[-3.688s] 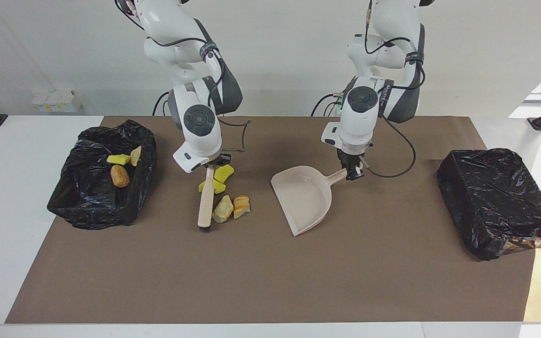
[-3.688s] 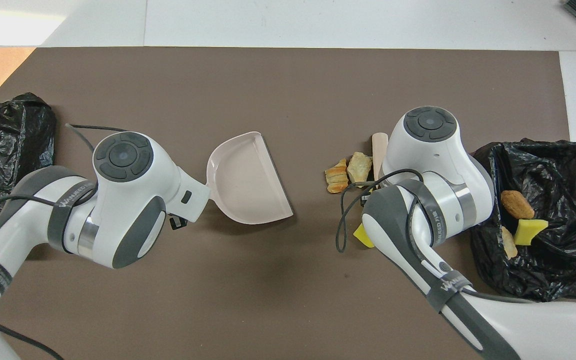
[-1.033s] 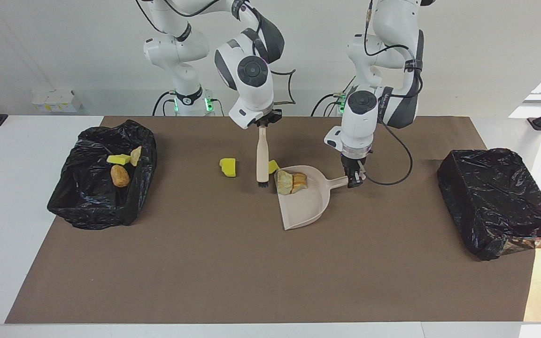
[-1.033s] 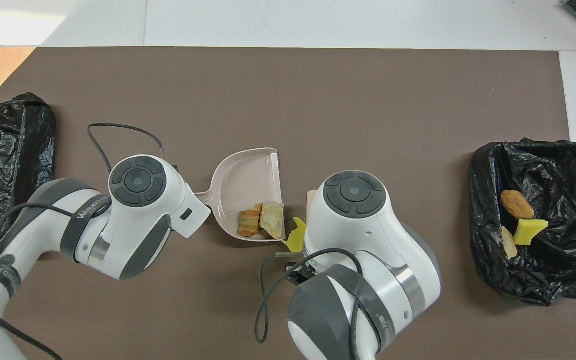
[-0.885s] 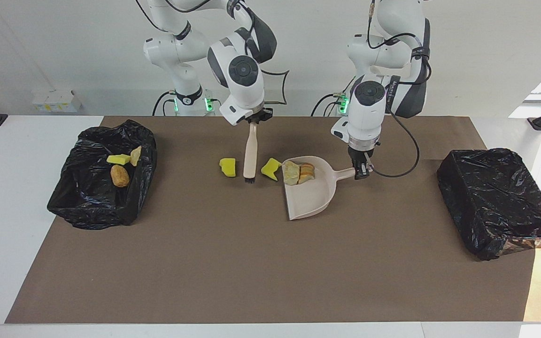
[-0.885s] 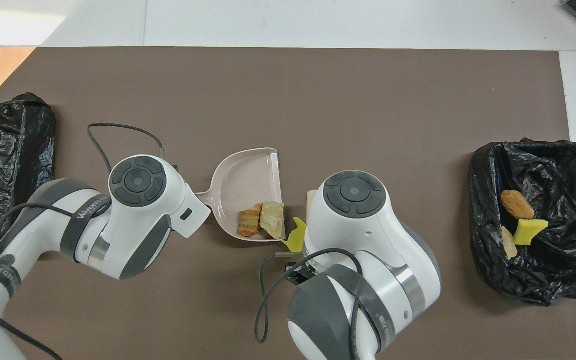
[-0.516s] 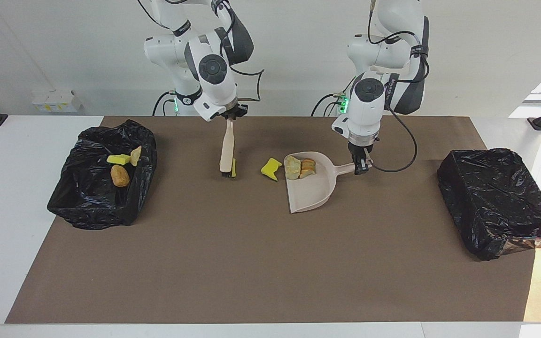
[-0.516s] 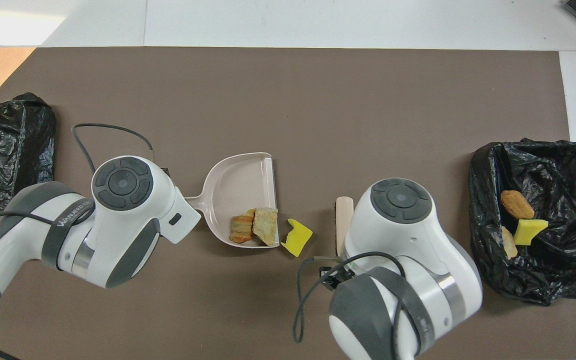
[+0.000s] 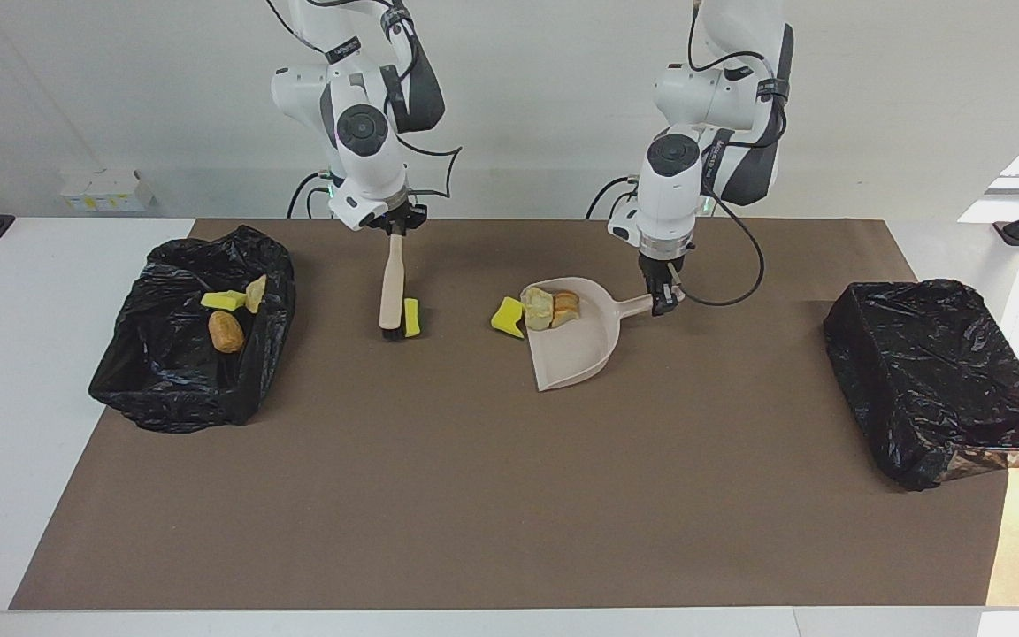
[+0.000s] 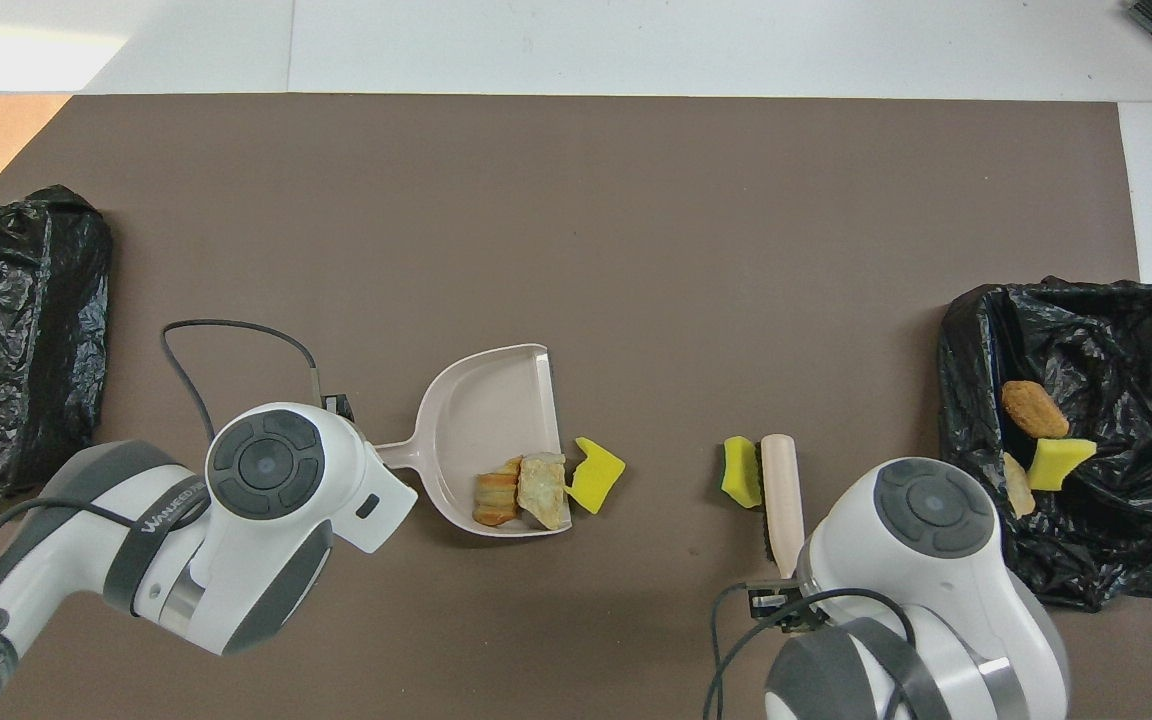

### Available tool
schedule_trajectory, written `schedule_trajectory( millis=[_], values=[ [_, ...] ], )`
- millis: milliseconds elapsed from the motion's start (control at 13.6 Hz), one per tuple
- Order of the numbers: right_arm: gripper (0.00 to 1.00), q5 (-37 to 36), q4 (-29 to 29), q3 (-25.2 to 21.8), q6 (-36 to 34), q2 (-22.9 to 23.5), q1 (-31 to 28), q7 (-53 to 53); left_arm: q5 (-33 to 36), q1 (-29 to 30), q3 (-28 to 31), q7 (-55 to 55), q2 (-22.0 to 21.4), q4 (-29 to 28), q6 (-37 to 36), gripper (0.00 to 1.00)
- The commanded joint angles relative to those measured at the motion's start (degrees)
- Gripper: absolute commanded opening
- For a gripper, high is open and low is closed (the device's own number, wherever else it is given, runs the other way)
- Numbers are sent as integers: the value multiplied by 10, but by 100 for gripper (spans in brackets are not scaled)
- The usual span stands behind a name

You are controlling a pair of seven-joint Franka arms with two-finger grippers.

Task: Sweep and dump trash in bin
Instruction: 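Sweep the yellow sponges into the dustpan with the right gripper's brush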

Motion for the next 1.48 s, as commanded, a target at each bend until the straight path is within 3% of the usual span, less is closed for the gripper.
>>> schedule_trajectory(
  millis=[0,369,516,811,1401],
  values=[
    [0,7,-23,9,34,5,-5,-21,5,-23,5,-26,-21,-22,4,0],
    [0,99,29,10,115,119,73,17,5,-41,5,-56,-9,-31,17,0],
    [0,104,56,10,118,141,110,59,5,-41,5,-56,-9,-31,21,0],
    [0,170,78,10,170,156,206,92,5,-41,5,-56,-9,-33,23,0],
    [0,160,137,10,154,177,230,95,5,-10,5,-45,9,-34,102,0]
  ],
)
